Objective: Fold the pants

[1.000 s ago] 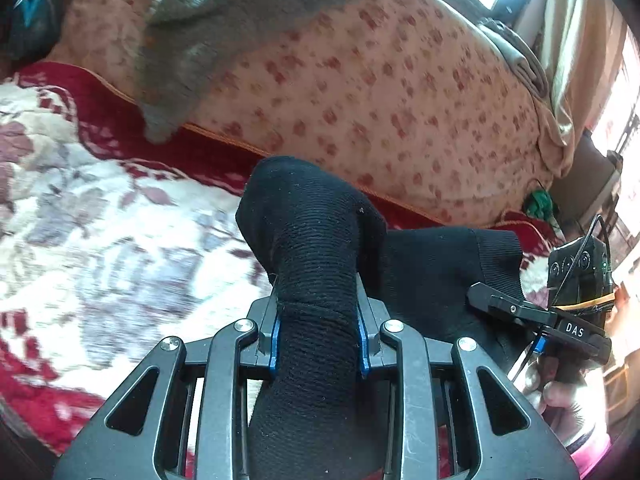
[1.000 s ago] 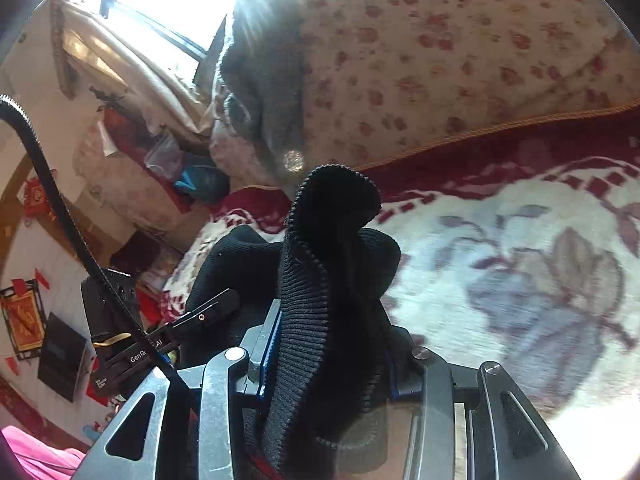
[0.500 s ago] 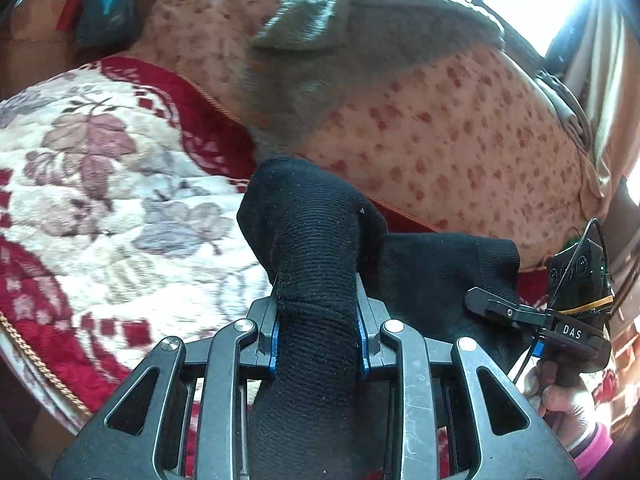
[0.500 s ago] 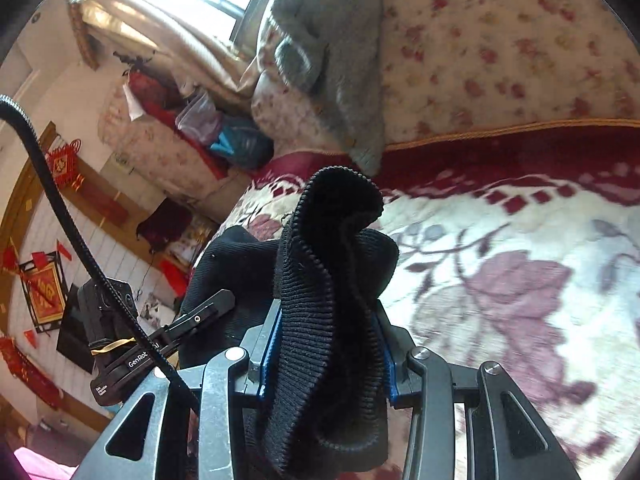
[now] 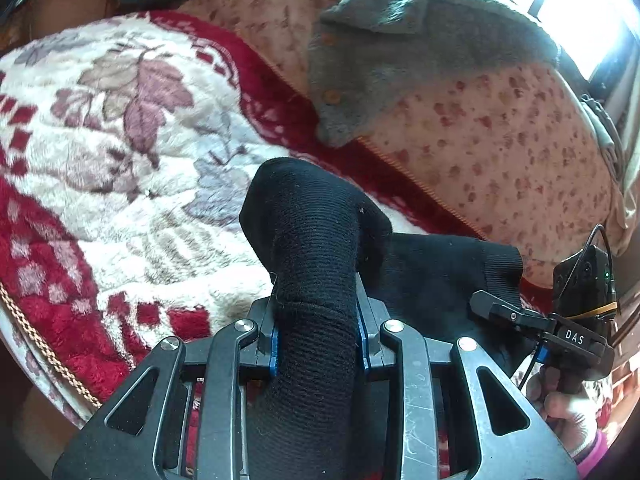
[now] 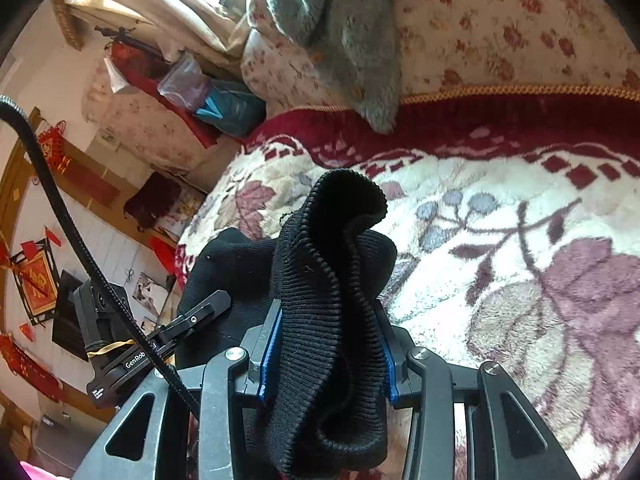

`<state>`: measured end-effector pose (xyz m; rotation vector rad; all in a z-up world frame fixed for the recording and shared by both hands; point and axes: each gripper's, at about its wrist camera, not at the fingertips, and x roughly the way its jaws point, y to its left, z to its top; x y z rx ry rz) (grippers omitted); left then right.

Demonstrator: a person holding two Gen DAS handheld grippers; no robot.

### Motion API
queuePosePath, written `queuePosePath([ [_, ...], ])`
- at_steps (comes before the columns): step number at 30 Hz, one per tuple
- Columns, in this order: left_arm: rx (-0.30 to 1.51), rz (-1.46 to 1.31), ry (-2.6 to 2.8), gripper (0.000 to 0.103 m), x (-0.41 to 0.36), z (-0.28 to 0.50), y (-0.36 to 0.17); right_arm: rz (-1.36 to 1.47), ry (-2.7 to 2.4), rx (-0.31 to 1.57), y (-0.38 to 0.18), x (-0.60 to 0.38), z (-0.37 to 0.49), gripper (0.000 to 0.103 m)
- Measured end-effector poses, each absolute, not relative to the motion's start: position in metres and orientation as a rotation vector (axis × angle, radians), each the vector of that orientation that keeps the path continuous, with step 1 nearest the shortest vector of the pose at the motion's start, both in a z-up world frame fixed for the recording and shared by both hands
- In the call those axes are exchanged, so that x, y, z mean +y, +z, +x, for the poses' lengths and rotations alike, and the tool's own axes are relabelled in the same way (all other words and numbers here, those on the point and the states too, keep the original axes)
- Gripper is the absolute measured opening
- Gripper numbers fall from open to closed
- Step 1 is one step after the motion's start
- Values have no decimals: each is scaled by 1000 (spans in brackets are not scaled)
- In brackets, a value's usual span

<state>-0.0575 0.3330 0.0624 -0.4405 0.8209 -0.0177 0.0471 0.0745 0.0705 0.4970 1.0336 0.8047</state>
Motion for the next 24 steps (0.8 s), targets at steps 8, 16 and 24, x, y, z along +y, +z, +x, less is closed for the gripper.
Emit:
queuePosePath([
  [8, 856, -471, -3, 27, 342, -49, 40, 515, 763, 1069, 50, 72, 60, 40],
  [16, 865, -453, 17, 39, 343, -44, 30, 569, 734, 1111, 31, 64, 68, 55],
  [24, 872, -419, 67, 49, 341, -44, 34, 524, 692, 1118, 43, 61, 62, 55],
])
